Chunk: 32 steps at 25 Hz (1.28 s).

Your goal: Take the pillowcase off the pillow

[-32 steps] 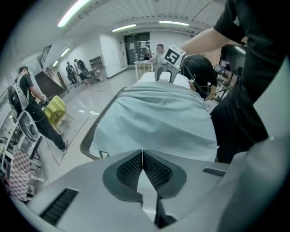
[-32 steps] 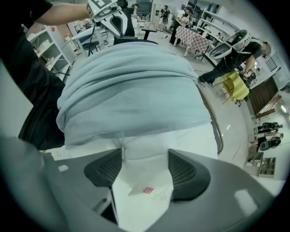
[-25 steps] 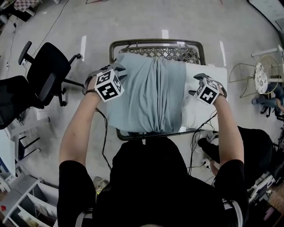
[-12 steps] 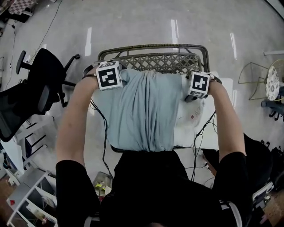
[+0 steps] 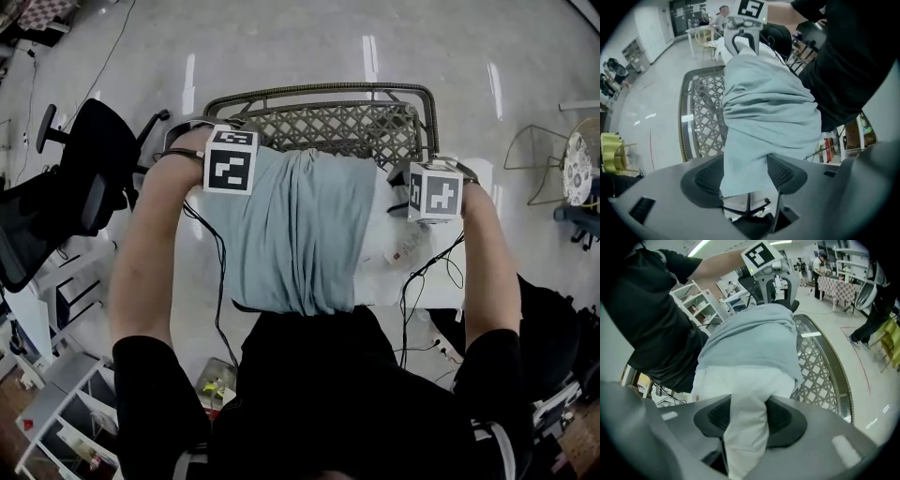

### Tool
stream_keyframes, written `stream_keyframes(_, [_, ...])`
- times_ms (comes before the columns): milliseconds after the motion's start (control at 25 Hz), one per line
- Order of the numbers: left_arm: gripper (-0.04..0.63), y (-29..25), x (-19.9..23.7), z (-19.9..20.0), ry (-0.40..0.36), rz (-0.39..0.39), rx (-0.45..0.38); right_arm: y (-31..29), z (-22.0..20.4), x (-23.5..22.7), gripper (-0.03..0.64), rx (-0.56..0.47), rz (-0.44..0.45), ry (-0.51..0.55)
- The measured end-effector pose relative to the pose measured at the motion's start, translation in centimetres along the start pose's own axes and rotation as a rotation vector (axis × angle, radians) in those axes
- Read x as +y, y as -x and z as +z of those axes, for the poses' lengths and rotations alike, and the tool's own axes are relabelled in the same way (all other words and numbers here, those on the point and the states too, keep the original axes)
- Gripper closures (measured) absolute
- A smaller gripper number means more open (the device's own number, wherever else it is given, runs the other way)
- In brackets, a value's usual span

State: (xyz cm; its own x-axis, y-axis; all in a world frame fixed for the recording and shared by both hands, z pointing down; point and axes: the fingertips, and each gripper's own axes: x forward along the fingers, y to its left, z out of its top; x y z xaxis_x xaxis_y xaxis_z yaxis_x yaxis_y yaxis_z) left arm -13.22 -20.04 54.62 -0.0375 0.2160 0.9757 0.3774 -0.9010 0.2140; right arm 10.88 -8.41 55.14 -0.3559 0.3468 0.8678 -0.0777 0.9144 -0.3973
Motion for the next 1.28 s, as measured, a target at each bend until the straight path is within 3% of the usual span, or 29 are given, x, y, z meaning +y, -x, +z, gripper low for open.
stream_keyframes(120, [0.311,-0.4,-2.1,-1.7,0.021,-0.033,0.058,1.4,1.6,2.3,0.428,-0.062,-0.048,0.014])
stream_keyframes(320, [0.311,0.0,-3.7,-2.7,0.105,0.025,-0.063,2.9,2.1,5.9,0.461,-0.057,-0.1,0.021])
stream_keyframes(360, [0.325,0.0,-4.2,-2.8,0.104,0.026,-0.07,3.0,2.0,6.5,0.466,-0.05,-0.1,0.015])
stream_keyframes(440, [0.43,-0.1,-5.0,-2.7,0.086,0.032,-0.078,2.9,1.7,7.7,0.476,-0.026,-0.096,0.004])
stream_keyframes(520, [0.459,0.0,-5.3,-2.2,0.059,0.077,-0.087,2.8,1.4,8.8,0.482,-0.007,-0.093,-0.003])
stream_keyframes(600, [0.42,0.4,-4.8,-2.1,0.047,0.151,-0.096,2.9,1.5,9.4,0.485,-0.005,-0.097,-0.006])
stream_keyframes(680, [0.29,1.0,-3.7,-2.6,0.051,0.207,-0.098,3.2,2.0,9.7,0.486,-0.019,-0.101,-0.001])
stream_keyframes(720, [0.256,1.1,-3.3,-2.9,0.058,0.206,-0.095,3.3,2.2,9.7,0.486,-0.023,-0.102,0.002])
stream_keyframes(840, [0.238,1.1,-3.1,-3.4,0.066,0.125,-0.081,3.5,2.6,9.8,0.491,-0.043,-0.098,0.004])
stream_keyframes(1120, [0.241,-2.3,-2.3,-2.9,-0.011,-0.056,-0.051,4.0,2.6,9.3,0.506,-0.101,-0.074,-0.009])
stream_keyframes(1200, [0.315,-3.7,-2.5,-2.9,-0.044,-0.104,-0.015,3.8,2.4,8.7,0.509,-0.109,-0.071,-0.023])
stream_keyframes(1280, [0.314,-4.7,-2.3,-3.0,-0.065,-0.107,-0.008,3.4,2.0,8.1,0.511,-0.104,-0.071,-0.041])
